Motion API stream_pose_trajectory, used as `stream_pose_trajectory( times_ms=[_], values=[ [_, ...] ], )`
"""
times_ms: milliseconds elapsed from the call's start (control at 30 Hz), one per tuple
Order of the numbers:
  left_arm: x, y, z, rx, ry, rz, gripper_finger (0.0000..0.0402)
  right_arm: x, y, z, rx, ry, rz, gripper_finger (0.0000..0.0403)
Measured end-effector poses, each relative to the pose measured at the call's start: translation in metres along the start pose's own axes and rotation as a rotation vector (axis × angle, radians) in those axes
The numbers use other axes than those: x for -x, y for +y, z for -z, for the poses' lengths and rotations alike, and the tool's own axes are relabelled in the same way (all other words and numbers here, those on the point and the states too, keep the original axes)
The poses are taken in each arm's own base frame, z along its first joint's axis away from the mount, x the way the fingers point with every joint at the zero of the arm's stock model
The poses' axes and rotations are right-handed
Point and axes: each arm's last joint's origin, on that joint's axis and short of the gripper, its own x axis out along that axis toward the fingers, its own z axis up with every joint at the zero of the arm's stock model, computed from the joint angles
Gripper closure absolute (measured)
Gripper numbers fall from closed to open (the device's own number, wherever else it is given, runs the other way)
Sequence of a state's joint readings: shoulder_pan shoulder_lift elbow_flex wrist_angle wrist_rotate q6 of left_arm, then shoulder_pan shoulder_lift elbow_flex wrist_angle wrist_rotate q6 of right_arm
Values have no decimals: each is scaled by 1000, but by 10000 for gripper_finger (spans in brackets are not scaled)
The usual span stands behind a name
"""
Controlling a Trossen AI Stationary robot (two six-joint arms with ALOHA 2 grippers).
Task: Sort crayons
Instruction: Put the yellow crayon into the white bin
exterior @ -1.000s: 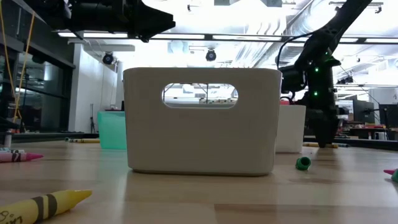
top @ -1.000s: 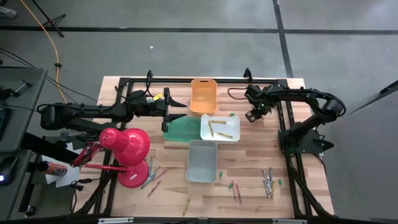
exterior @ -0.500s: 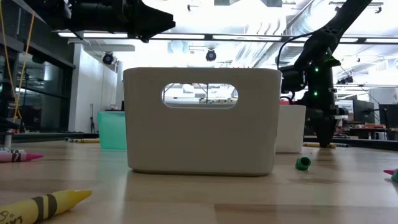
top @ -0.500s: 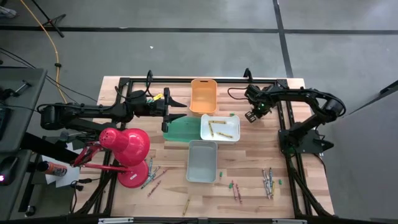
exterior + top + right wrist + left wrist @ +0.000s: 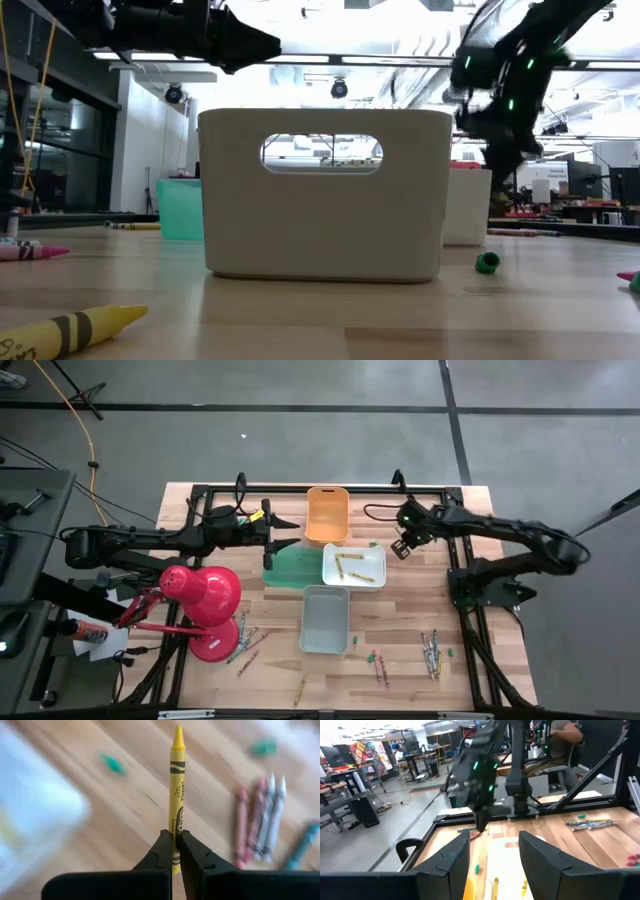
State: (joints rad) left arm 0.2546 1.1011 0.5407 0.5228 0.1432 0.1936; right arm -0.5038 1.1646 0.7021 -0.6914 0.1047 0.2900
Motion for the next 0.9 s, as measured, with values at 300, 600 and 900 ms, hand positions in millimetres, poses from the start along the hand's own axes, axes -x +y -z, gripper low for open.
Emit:
stream_pose_trajectory(
  times_ms=[300, 600, 900],
  values=[
    [0, 0, 0, -1, -1, -1, 243, 55, 42, 4, 120, -382, -241, 402],
    [0, 0, -1, -2, -6, -2, 243, 25, 87, 4, 284, -330, -319, 403],
    [0, 0, -1, -3, -5, -3, 243, -7, 129, -19, 519, -113, -254, 403]
  ],
)
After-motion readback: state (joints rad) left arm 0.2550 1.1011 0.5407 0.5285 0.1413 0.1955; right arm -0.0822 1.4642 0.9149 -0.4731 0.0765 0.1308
